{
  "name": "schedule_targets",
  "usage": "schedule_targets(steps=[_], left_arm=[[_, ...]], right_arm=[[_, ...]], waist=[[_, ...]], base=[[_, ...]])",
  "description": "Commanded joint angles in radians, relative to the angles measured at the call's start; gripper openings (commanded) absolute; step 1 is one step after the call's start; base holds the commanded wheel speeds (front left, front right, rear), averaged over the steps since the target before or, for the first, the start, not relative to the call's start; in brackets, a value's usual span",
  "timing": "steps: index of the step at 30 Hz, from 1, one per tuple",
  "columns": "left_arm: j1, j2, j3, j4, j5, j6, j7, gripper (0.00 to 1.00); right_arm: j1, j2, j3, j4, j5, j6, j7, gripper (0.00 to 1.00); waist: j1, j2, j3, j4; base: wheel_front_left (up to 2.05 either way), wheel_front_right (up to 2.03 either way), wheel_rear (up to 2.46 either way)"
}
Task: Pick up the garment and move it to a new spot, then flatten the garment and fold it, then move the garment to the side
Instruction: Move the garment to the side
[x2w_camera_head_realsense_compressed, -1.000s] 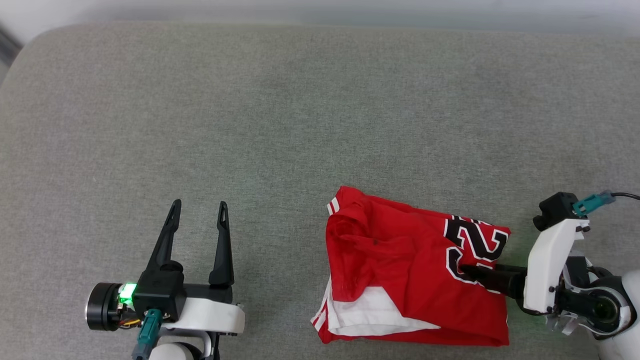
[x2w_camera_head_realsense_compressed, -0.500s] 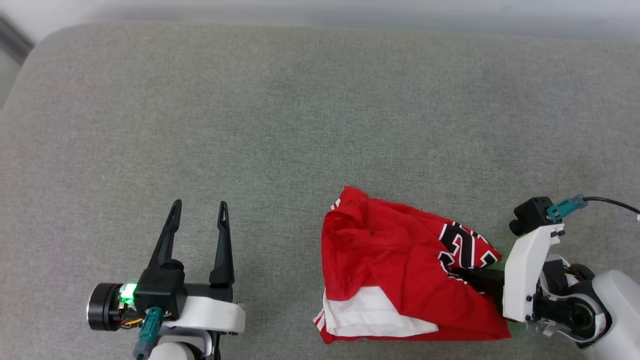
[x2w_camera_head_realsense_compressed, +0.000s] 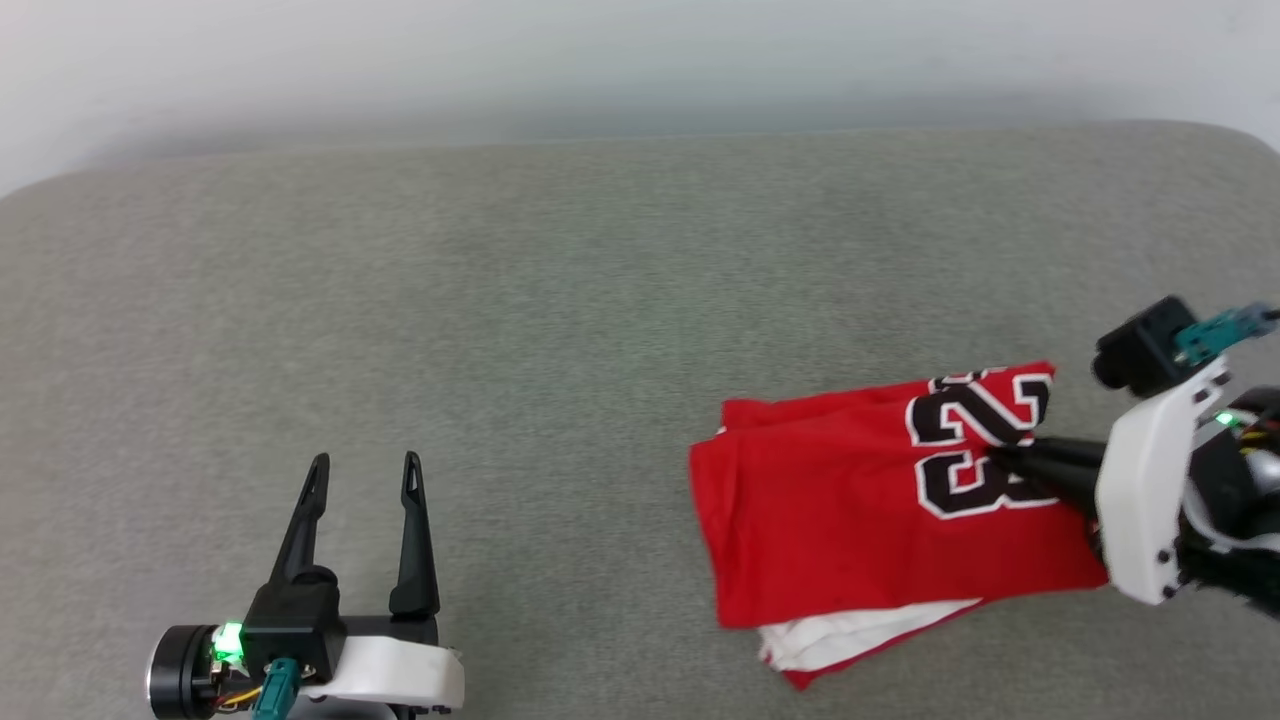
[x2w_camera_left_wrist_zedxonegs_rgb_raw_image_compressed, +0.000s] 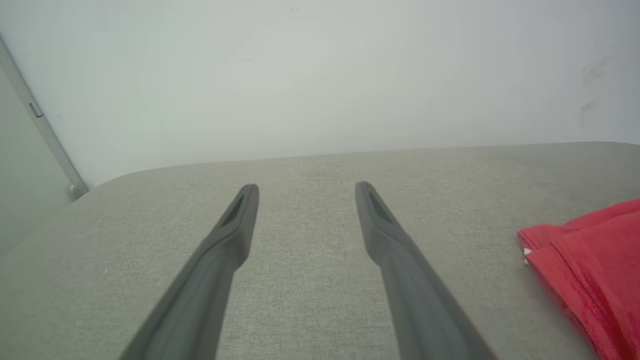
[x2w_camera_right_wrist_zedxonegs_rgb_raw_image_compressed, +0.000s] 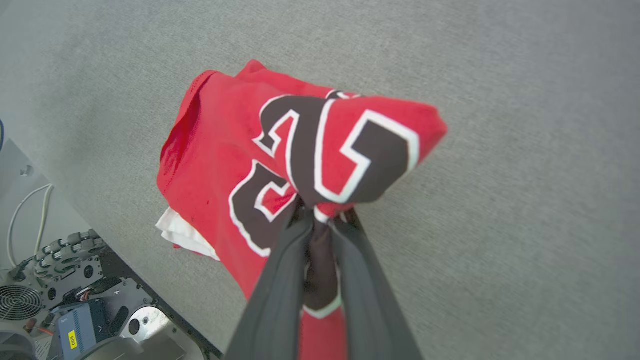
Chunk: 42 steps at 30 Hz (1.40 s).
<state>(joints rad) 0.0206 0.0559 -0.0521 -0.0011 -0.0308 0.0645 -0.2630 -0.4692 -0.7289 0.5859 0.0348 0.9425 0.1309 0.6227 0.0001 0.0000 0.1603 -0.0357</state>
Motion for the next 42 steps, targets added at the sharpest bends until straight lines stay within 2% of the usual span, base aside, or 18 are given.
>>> schedule_targets(steps=[1, 8, 14, 19, 23, 26, 29, 33, 37, 38, 39, 42], left_arm=[[0.008, -0.001, 0.007, -0.01, -0.001, 0.003, -0.002, 1.0], [-0.022, 0.011, 0.025, -0.033, 0.008, -0.007, -0.002, 1.0], [-0.08, 0.033, 0.017, -0.047, 0.028, -0.023, -0.002, 1.0], [-0.127, 0.058, 0.011, -0.066, 0.038, -0.032, -0.002, 1.0], [-0.156, 0.078, 0.015, -0.088, 0.043, -0.03, -0.002, 1.0], [-0.168, 0.085, 0.016, -0.099, 0.044, -0.03, -0.002, 1.0], [-0.185, 0.096, 0.015, -0.115, 0.046, -0.029, -0.002, 1.0], [-0.197, 0.106, 0.013, -0.134, 0.047, -0.023, -0.002, 1.0], [-0.197, 0.111, 0.01, -0.141, 0.045, -0.017, -0.002, 1.0], [-0.196, 0.111, 0.009, -0.139, 0.044, -0.014, -0.002, 1.0], [-0.194, 0.11, 0.008, -0.135, 0.042, -0.012, -0.002, 1.0], [-0.186, 0.102, 0.004, -0.124, 0.035, -0.007, -0.002, 1.0]], right_arm=[[-0.031, -0.037, -0.005, -0.031, -0.01, -0.001, 0.005, 0.0], [-0.112, -0.151, -0.037, -0.061, -0.08, -0.001, 0.016, 0.0], [-0.16, -0.218, -0.09, 0.052, -0.156, -0.001, -0.008, 0.0], [-0.208, -0.236, -0.131, 0.183, -0.245, -0.001, -0.038, 0.0], [-0.239, -0.183, -0.209, 0.296, -0.28, -0.001, -0.055, 0.0], [-0.255, -0.18, -0.251, 0.347, -0.314, -0.001, -0.065, 0.0], [-0.269, -0.145, -0.308, 0.42, -0.36, -0.001, -0.081, 0.0], [-0.293, -0.121, -0.387, 0.5, -0.442, -0.001, -0.131, 0.0], [-0.293, -0.065, -0.445, 0.568, -0.505, -0.001, -0.175, 0.0], [-0.299, -0.055, -0.463, 0.583, -0.529, -0.001, -0.19, 0.47], [-0.301, -0.043, -0.475, 0.6, -0.554, -0.001, -0.203, 1.0], [-0.314, -0.033, -0.521, 0.63, -0.659, -0.001, -0.259, 1.0]], waist=[[-0.0001, 0.0, 0.004, -0.069], [-0.0001, 0.0, 0.088, -0.185], [-0.0001, 0.0, 0.186, -0.225], [-0.0001, 0.0, 0.266, -0.228], [-0.0001, 0.0, 0.321, -0.223], [-0.0001, 0.0, 0.346, -0.217], [-0.0001, 0.0, 0.378, -0.211], [-0.0001, 0.0, 0.408, -0.204], [-0.0001, 0.0, 0.416, -0.202], [-0.0001, 0.0, 0.414, -0.201], [-0.0001, 0.0, 0.408, -0.2], [-0.0001, 0.0, 0.375, -0.192]], base=[[0.0, 0.0, 0.0], [0.0, 0.0, 0.0], [0.0, 0.0, 0.0], [0.0, 0.0, 0.0], [0.0, 0.0, 0.0], [0.0, 0.0, 0.0], [0.0, 0.0, 0.0], [0.0, 0.0, 0.0], [0.0, 0.0, 0.0], [0.0, 0.0, 0.0], [0.0, 0.0, 0.0], [0.0, 0.0, 0.0]])
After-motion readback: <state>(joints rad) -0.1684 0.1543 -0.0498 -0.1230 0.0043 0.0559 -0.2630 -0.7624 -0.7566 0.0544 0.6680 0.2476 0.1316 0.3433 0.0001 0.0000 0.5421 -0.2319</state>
